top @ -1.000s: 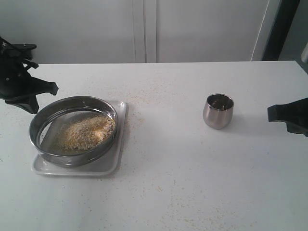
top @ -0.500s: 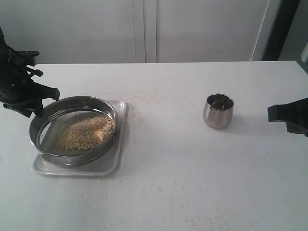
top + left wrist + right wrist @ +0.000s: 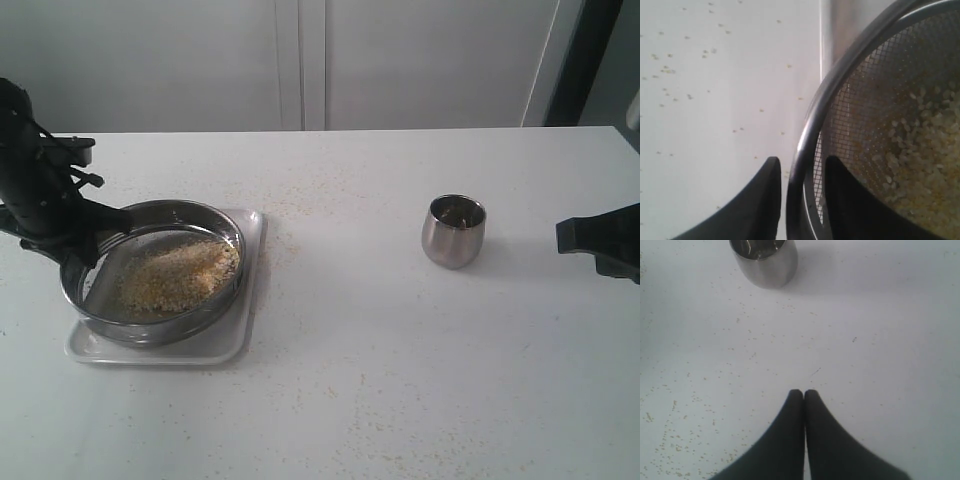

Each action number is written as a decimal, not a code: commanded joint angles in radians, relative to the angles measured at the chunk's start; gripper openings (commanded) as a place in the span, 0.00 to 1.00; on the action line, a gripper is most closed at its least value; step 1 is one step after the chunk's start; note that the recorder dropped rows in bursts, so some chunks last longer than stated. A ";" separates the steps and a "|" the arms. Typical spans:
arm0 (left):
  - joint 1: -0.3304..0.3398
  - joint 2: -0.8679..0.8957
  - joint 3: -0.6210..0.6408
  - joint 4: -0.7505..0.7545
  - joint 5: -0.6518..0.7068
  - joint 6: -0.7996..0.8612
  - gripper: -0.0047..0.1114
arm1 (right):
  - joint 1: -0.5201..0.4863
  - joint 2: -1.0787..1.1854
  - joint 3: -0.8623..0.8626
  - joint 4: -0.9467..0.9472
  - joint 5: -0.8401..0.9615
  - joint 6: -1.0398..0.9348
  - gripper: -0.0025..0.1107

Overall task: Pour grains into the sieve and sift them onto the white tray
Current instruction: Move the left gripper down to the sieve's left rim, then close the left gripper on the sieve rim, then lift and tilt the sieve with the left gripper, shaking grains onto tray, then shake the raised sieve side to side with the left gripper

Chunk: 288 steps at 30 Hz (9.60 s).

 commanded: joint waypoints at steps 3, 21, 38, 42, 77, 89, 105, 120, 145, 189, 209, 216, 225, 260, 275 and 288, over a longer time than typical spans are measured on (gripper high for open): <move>-0.004 0.027 -0.003 0.026 0.012 -0.009 0.35 | -0.004 -0.006 0.005 -0.006 -0.009 0.016 0.02; -0.004 0.031 -0.003 0.033 0.027 -0.005 0.04 | -0.004 -0.006 0.005 -0.006 -0.011 0.016 0.02; -0.004 0.023 -0.003 0.033 0.034 -0.005 0.04 | -0.004 -0.006 0.005 -0.006 -0.011 0.016 0.02; -0.004 0.007 -0.026 0.033 0.063 -0.005 0.04 | -0.004 -0.006 0.005 -0.006 -0.011 0.016 0.02; 0.114 -0.047 -0.151 -0.197 0.174 0.135 0.04 | -0.004 -0.006 0.005 -0.006 -0.011 0.016 0.02; 0.116 -0.045 -0.151 -0.205 0.143 0.131 0.04 | -0.004 -0.006 0.005 -0.006 -0.011 0.016 0.02; 0.116 -0.127 0.005 -0.278 0.089 0.179 0.04 | -0.004 -0.006 0.005 -0.006 -0.011 0.016 0.02; 0.031 -0.139 0.094 -0.252 -0.063 0.092 0.04 | -0.004 -0.006 0.005 -0.006 -0.008 0.016 0.02; 0.060 -0.151 0.047 -0.144 0.213 0.048 0.04 | -0.004 -0.007 0.005 -0.006 -0.016 0.016 0.02; 0.035 -0.027 -0.225 -0.196 0.243 0.048 0.04 | -0.004 -0.007 0.005 -0.006 -0.031 0.016 0.02; 0.035 -0.279 0.106 -0.010 0.144 -0.031 0.04 | -0.004 -0.005 0.005 -0.004 -0.032 0.016 0.02; 0.055 -0.071 -0.089 -0.123 0.063 0.051 0.04 | -0.004 -0.005 0.005 -0.004 -0.032 0.016 0.02; 0.069 -0.288 0.221 -0.205 0.045 0.113 0.04 | -0.004 -0.005 0.005 -0.002 -0.032 0.016 0.02; 0.061 -0.096 -0.170 -0.066 0.214 0.148 0.04 | -0.004 -0.005 0.005 -0.002 -0.033 0.016 0.02; 0.125 -0.035 -0.140 0.041 0.238 -0.095 0.04 | -0.004 -0.005 0.005 -0.002 -0.031 0.021 0.02; 0.093 -0.028 -0.127 -0.223 0.179 0.022 0.04 | -0.004 -0.005 0.005 -0.002 -0.029 0.045 0.02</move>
